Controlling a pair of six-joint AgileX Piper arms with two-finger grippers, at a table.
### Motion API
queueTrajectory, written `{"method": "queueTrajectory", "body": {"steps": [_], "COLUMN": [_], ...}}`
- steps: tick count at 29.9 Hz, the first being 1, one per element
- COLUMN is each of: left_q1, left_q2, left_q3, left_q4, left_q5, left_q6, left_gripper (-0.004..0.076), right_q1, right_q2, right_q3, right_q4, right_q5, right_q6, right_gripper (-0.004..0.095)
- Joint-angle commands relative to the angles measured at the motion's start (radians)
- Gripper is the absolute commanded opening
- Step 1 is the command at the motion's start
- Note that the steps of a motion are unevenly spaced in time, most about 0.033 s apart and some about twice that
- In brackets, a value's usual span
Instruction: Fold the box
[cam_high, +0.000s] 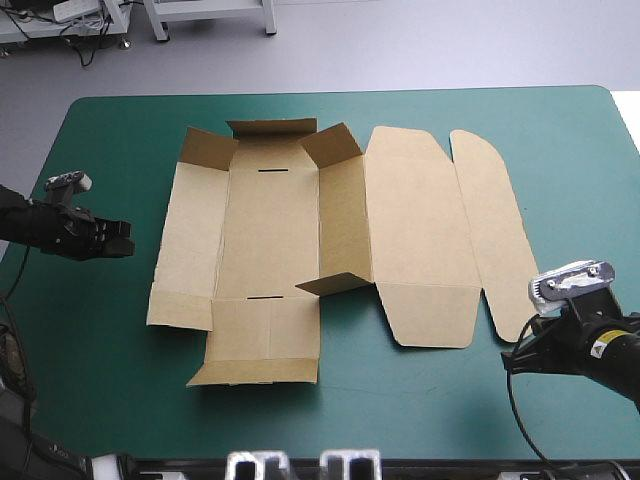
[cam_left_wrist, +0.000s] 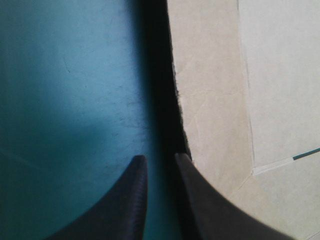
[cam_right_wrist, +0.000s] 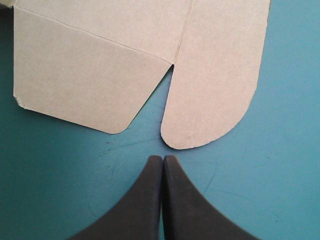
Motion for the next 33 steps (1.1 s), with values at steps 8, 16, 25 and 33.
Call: {"method": "queueTrajectory", "body": {"steps": [8,16,25,33], "left_q1": [0.003,-0.056,-0.137,-0.149], "left_q2": [0.047,0.086,0.088,0.105], "left_q3": [0.008,0.080,0.090,0.090], "left_q4": [-0.179,-0.227,-0.272,-0.326], "left_q5": [0.096,0.096,0.028,0.030], "left_q6": [0.066,0.106,0.128,0.129], "left_gripper": [0.0498,0.0497,0.0481,0.0260], "right_q1": [-0.001,-0.001,-0.001,-0.001], "right_q2": [0.003,0.003,0.003,0.003], "right_q3": [-0.021,-0.021,-0.021,-0.021], "right_q4": [0.030,0.041,0.041,0.041], "right_q5": [-0.062,-0.060,-0.037,-0.014], "right_q6": [0.000,0.000,0.000,-0.004], "right_gripper": [-0.0020,-0.0020,-0.0020,-0.0020]}}
